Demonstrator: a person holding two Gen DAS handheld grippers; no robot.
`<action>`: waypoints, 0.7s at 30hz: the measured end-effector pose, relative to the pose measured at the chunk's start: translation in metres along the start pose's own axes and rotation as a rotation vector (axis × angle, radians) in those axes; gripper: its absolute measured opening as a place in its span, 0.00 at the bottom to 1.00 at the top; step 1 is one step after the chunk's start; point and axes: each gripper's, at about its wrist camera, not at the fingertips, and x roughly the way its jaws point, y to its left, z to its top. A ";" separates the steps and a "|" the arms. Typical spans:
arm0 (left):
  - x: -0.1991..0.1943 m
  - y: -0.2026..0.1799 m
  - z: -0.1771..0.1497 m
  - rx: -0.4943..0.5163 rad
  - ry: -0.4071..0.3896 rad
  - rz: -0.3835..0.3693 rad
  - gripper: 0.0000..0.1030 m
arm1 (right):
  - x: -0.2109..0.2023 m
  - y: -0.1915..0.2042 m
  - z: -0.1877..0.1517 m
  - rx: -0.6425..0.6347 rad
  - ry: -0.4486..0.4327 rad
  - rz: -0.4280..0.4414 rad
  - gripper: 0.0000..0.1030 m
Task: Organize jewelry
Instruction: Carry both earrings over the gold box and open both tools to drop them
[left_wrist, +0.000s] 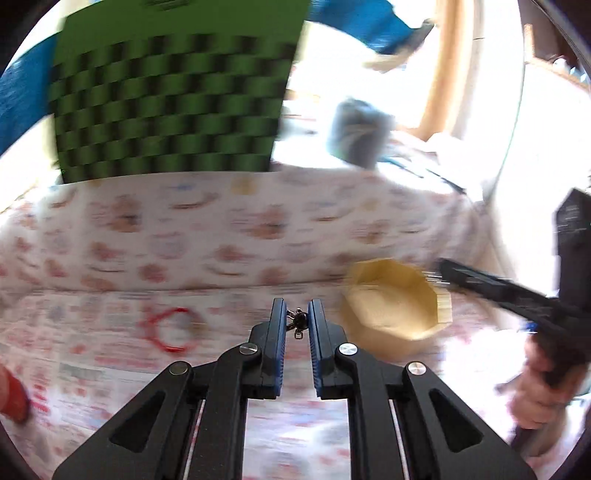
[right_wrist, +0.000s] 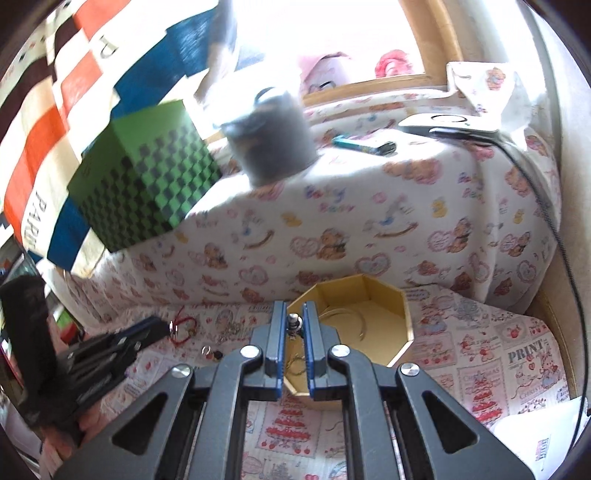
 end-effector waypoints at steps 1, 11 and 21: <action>0.000 -0.007 0.004 -0.009 0.001 -0.026 0.11 | -0.001 -0.004 0.002 0.011 -0.003 -0.002 0.08; 0.072 -0.054 0.027 0.029 0.108 -0.020 0.11 | 0.018 -0.040 0.007 0.032 -0.003 -0.109 0.08; 0.122 -0.069 0.024 0.041 0.190 -0.038 0.11 | 0.021 -0.060 0.011 0.101 0.014 -0.040 0.09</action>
